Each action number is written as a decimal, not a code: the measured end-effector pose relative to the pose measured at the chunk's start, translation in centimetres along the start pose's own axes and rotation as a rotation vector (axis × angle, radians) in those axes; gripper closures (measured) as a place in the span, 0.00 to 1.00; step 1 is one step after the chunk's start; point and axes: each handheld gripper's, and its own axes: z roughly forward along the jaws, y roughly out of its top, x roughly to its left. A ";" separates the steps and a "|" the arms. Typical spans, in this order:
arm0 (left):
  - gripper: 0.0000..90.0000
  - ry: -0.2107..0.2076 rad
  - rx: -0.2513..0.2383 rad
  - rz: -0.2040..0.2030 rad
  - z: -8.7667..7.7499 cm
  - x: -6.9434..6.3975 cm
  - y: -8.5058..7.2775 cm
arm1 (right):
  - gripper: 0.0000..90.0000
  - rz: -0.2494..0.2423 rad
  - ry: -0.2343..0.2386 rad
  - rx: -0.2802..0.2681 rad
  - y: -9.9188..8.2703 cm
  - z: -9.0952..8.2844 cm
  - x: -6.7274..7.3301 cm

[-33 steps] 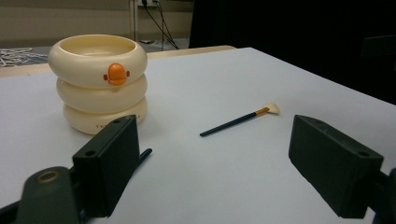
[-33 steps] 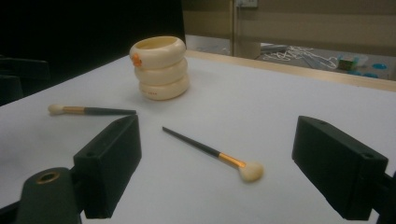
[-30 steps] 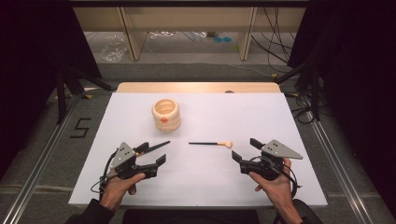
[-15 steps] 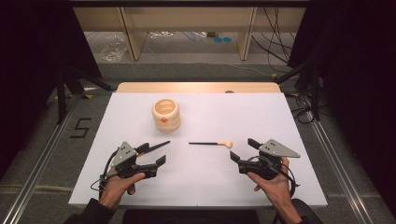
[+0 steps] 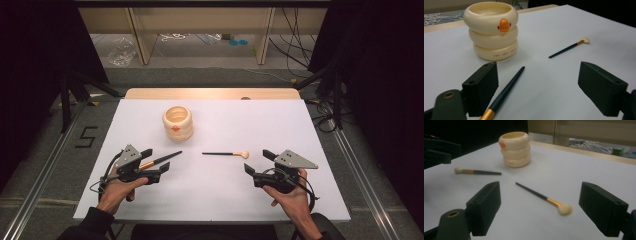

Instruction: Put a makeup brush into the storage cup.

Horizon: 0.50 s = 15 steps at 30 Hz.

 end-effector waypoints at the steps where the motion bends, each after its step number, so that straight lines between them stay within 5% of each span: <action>1: 0.18 0.005 0.013 -0.006 0.0 0.2 0.0 | 0.21 0.001 0.003 -0.001 0.0 0.0 0.0; 11: 0.19 -0.011 0.139 -0.012 1.4 2.9 1.7 | 0.22 0.008 0.002 0.014 -0.1 0.1 -0.1; 15: 0.20 -0.037 0.233 0.073 2.0 4.1 1.5 | 0.23 0.016 0.011 0.011 -0.2 0.2 -0.1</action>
